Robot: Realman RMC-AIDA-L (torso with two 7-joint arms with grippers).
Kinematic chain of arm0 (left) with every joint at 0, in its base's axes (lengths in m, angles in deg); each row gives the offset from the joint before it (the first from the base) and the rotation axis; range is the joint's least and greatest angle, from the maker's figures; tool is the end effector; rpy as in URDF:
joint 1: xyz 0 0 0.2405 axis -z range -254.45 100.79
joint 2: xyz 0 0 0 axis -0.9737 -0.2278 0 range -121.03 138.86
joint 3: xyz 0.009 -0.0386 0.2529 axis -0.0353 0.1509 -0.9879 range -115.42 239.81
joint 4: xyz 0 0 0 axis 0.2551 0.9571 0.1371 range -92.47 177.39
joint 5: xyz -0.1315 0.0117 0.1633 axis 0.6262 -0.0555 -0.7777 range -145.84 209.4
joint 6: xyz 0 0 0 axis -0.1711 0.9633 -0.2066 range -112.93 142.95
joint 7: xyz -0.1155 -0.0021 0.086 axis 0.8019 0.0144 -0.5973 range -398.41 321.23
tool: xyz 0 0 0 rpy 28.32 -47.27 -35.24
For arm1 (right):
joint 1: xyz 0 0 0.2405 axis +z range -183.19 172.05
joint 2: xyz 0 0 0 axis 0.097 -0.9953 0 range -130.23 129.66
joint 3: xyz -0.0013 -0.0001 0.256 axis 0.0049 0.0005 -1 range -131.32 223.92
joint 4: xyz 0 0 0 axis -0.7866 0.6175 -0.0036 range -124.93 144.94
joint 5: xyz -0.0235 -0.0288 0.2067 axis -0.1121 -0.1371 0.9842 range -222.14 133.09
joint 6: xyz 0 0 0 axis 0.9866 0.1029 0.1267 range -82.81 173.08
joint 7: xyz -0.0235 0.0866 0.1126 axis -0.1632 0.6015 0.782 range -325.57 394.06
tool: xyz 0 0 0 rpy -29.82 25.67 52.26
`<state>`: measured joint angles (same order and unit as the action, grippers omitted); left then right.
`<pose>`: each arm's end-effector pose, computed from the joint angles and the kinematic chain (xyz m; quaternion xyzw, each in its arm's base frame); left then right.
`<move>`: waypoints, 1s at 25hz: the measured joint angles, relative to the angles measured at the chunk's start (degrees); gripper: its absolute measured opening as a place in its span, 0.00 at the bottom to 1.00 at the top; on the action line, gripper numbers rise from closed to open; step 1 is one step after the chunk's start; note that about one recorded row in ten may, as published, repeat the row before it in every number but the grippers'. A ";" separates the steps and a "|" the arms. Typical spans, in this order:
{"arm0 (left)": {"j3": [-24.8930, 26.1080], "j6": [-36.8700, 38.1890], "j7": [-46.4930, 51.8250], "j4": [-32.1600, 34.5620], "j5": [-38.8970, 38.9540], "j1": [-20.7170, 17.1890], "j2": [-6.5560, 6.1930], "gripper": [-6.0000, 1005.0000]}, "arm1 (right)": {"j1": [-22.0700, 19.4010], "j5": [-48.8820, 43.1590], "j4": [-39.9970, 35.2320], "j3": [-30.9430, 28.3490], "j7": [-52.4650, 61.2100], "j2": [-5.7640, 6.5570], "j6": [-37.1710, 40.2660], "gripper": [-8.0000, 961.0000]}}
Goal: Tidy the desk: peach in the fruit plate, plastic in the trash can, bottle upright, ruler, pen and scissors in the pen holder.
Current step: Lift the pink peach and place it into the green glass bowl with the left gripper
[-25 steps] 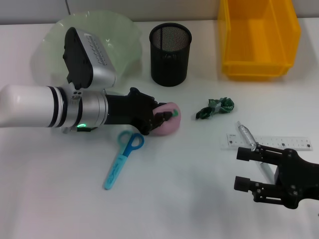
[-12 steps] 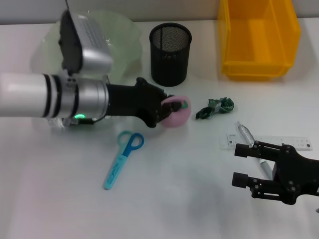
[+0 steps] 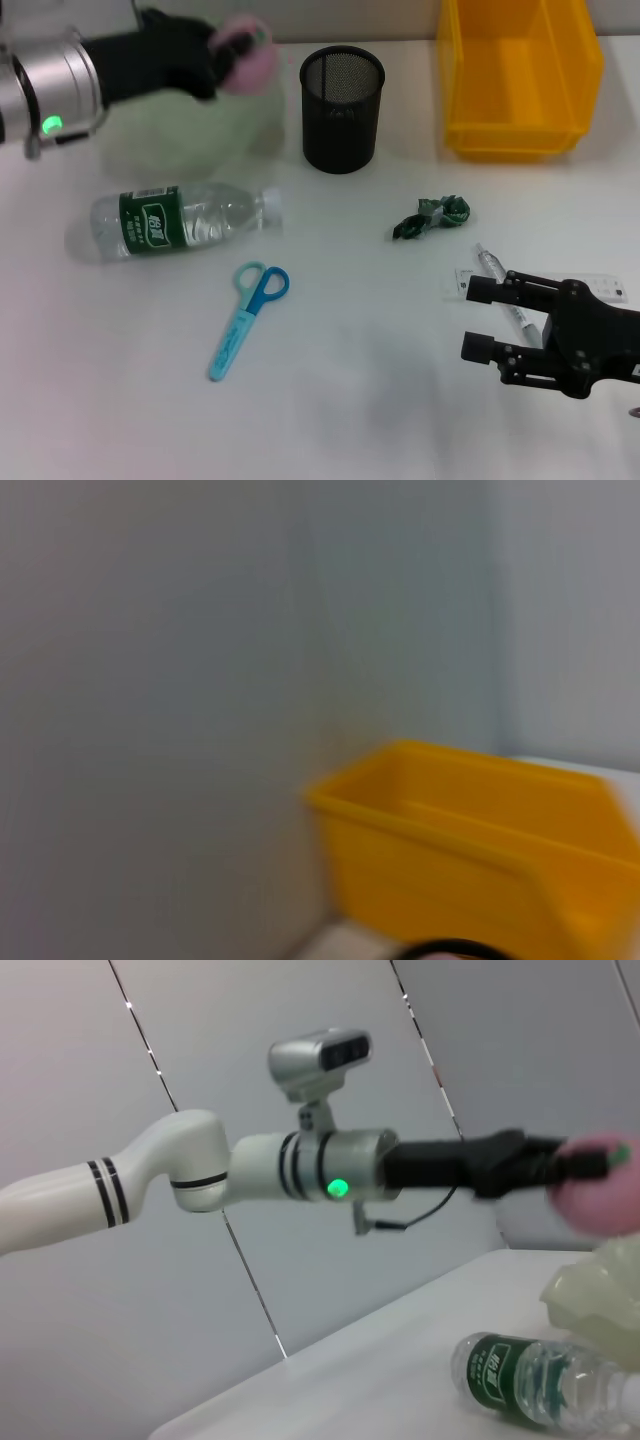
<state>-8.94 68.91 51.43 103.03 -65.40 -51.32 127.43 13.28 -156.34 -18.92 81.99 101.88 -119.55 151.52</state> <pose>-0.1978 0.3975 0.0180 -0.9151 -0.1420 -0.1942 0.3237 0.2930 0.2328 -0.0083 -0.9029 0.2283 0.3589 0.0623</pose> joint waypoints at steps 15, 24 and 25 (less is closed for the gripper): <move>-3.74 -24.85 1.53 -17.82 -9.21 11.43 0.25 0.13 | 0.68 0.12 0.89 0.04 1.07 0.00 -0.07 0.77; -3.53 -24.62 4.62 -17.89 -8.99 10.30 0.07 0.40 | 1.11 0.12 0.78 -0.01 1.09 0.02 -0.15 0.77; -3.53 -24.61 4.81 -17.74 -8.98 10.06 0.04 0.43 | 1.40 0.12 0.86 -0.01 1.09 0.06 -0.22 0.77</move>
<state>-12.48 44.30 56.24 85.29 -74.38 -41.26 127.47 14.69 -156.23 -18.06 81.98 102.97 -119.49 151.30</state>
